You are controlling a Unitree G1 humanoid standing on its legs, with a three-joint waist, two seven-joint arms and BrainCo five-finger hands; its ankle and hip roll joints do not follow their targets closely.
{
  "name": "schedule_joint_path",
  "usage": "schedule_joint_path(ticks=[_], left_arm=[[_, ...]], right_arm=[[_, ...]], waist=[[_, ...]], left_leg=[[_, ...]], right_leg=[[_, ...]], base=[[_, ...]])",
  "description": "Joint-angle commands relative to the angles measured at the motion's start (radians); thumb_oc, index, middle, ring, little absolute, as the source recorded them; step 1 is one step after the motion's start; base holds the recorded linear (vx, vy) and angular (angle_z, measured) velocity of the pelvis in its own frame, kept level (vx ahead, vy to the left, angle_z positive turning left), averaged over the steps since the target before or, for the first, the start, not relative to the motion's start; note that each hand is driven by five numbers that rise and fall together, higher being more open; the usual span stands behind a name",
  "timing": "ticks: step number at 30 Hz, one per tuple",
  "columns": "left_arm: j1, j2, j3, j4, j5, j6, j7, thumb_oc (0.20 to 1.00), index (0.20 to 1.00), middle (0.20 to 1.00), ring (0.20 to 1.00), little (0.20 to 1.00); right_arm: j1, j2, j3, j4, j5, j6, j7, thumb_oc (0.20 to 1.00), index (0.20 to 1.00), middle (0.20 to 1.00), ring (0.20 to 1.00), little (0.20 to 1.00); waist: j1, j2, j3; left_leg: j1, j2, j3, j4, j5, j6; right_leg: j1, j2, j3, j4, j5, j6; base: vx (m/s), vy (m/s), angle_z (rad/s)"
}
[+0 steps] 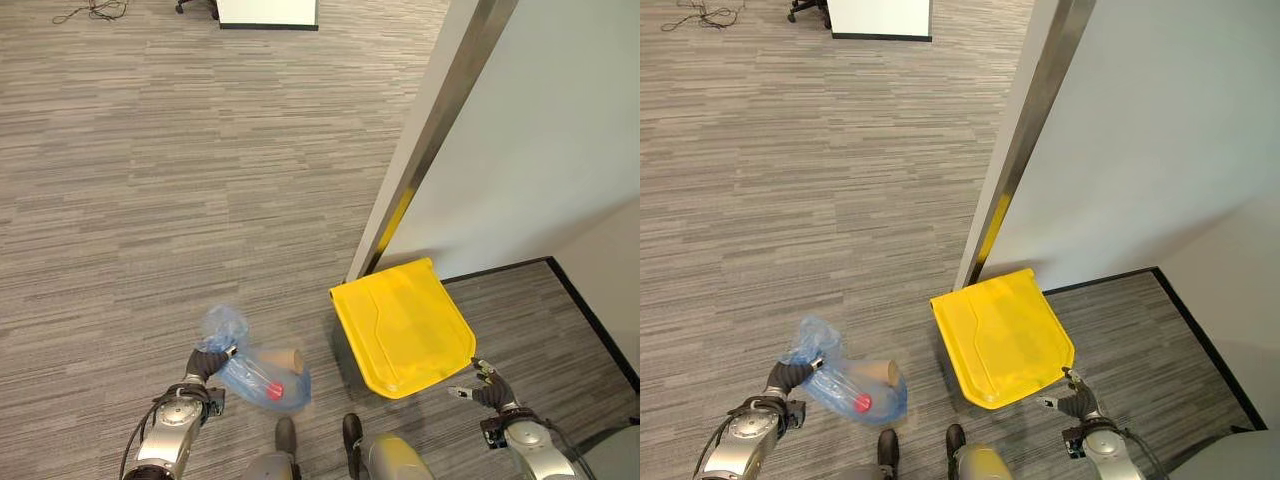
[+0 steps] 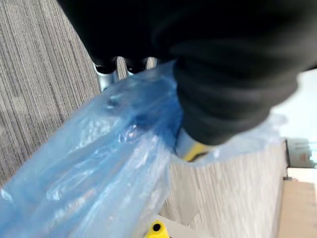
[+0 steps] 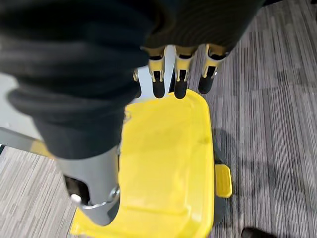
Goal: Gather garbage on tea table into small bin, then transfer packed bag to large trash can.
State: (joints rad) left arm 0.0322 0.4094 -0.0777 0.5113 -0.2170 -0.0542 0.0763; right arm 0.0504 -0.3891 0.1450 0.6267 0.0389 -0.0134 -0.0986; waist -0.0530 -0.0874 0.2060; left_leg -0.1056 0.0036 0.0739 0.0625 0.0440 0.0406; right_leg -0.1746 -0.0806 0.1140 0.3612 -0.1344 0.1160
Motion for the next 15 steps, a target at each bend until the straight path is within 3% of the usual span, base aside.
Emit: schedule_joint_path(ticks=[1, 2, 3, 6, 7, 8, 11, 12, 15], left_arm=[[0.008, 0.049, 0.011, -0.057, -0.029, -0.054, 0.015, 0.200, 0.200, 0.200, 0.200, 0.200], [0.010, 0.056, 0.023, -0.058, -0.032, -0.054, 0.018, 0.200, 0.200, 0.200, 0.200, 0.200], [0.010, 0.057, 0.023, -0.058, -0.032, -0.054, 0.018, 0.200, 0.200, 0.200, 0.200, 0.200], [0.000, 0.048, 0.018, -0.062, -0.041, -0.050, 0.020, 0.200, 0.200, 0.200, 0.200, 0.200], [0.000, 0.048, 0.018, -0.062, -0.041, -0.050, 0.020, 0.200, 0.200, 0.200, 0.200, 0.200], [-0.006, 0.041, 0.010, -0.058, -0.039, -0.051, 0.022, 0.200, 0.200, 0.200, 0.200, 0.200], [0.005, 0.026, 0.002, -0.062, -0.025, -0.049, -0.004, 0.200, 0.200, 0.200, 0.200, 0.200], [0.008, 0.022, -0.002, -0.066, -0.021, -0.048, -0.019, 0.200, 0.200, 0.200, 0.200, 0.200], [0.011, 0.017, -0.009, -0.066, -0.010, -0.046, -0.017, 0.200, 0.200, 0.200, 0.200, 0.200]], right_arm=[[-0.018, -0.024, -0.024, -0.033, -0.005, -0.028, -0.016, 1.000, 1.000, 1.000, 1.000, 1.000], [-0.021, -0.024, -0.026, -0.039, -0.006, -0.027, -0.018, 1.000, 1.000, 1.000, 1.000, 1.000], [-0.020, -0.024, -0.026, -0.039, -0.006, -0.027, -0.018, 1.000, 1.000, 1.000, 1.000, 1.000], [-0.008, -0.039, -0.032, -0.054, 0.000, -0.029, -0.034, 1.000, 1.000, 1.000, 1.000, 1.000], [-0.008, -0.040, -0.032, -0.054, 0.000, -0.029, -0.034, 1.000, 1.000, 1.000, 1.000, 1.000], [0.000, -0.046, -0.038, -0.049, 0.002, -0.031, -0.042, 1.000, 1.000, 1.000, 1.000, 1.000], [0.011, -0.050, -0.047, -0.040, 0.005, -0.027, -0.039, 1.000, 1.000, 1.000, 1.000, 1.000], [0.015, -0.046, -0.050, -0.036, 0.008, -0.031, -0.031, 1.000, 1.000, 1.000, 1.000, 1.000], [0.022, -0.039, -0.044, -0.034, 0.001, -0.030, -0.028, 1.000, 1.000, 1.000, 1.000, 1.000]], waist=[[0.029, -0.025, -0.045], [0.043, -0.043, -0.062], [0.043, -0.043, -0.062], [0.039, -0.038, -0.030], [0.037, -0.037, -0.031], [0.023, -0.035, -0.019], [-0.007, -0.037, -0.011], [-0.027, -0.042, -0.020], [-0.041, -0.025, -0.039]], left_leg=[[-0.043, -0.007, -0.070, 0.062, -0.101, -0.067], [-0.062, 0.012, -0.064, 0.049, -0.074, -0.088], [-0.061, 0.012, -0.064, 0.047, -0.074, -0.088], [-0.137, 0.065, -0.058, 0.043, 0.021, -0.139], [-0.138, 0.065, -0.060, 0.043, 0.021, -0.139], [-0.150, 0.075, -0.019, 0.045, 0.027, -0.131], [-0.125, 0.046, 0.042, 0.114, -0.052, -0.100], [-0.091, 0.018, 0.068, 0.148, -0.112, -0.087], [-0.030, -0.014, 0.050, 0.084, -0.128, -0.075]], right_leg=[[0.091, -0.034, -0.010, -0.147, 0.092, -0.002], [0.124, -0.028, -0.014, -0.248, 0.070, 0.005], [0.126, -0.029, -0.014, -0.251, 0.072, 0.006], [0.118, 0.023, -0.025, -0.304, 0.060, -0.024], [0.118, 0.023, -0.027, -0.304, 0.060, -0.025], [0.115, 0.028, -0.044, -0.308, 0.064, -0.031], [0.090, 0.026, -0.068, -0.305, 0.081, -0.040], [0.074, 0.019, -0.077, -0.310, 0.095, -0.039], [0.065, 0.036, -0.083, -0.318, 0.104, -0.032]], base=[[-0.17, -0.406, 0.15], [-0.17, -0.406, 0.08], [-0.14, -0.317, 0.02], [-0.23, -0.259, -0.06], [-0.30, -0.226, 0.68], [-0.20, -0.119, 0.99], [-0.28, -0.089, 0.47], [-0.14, -0.001, 0.14], [-0.04, 0.073, 0.34]])
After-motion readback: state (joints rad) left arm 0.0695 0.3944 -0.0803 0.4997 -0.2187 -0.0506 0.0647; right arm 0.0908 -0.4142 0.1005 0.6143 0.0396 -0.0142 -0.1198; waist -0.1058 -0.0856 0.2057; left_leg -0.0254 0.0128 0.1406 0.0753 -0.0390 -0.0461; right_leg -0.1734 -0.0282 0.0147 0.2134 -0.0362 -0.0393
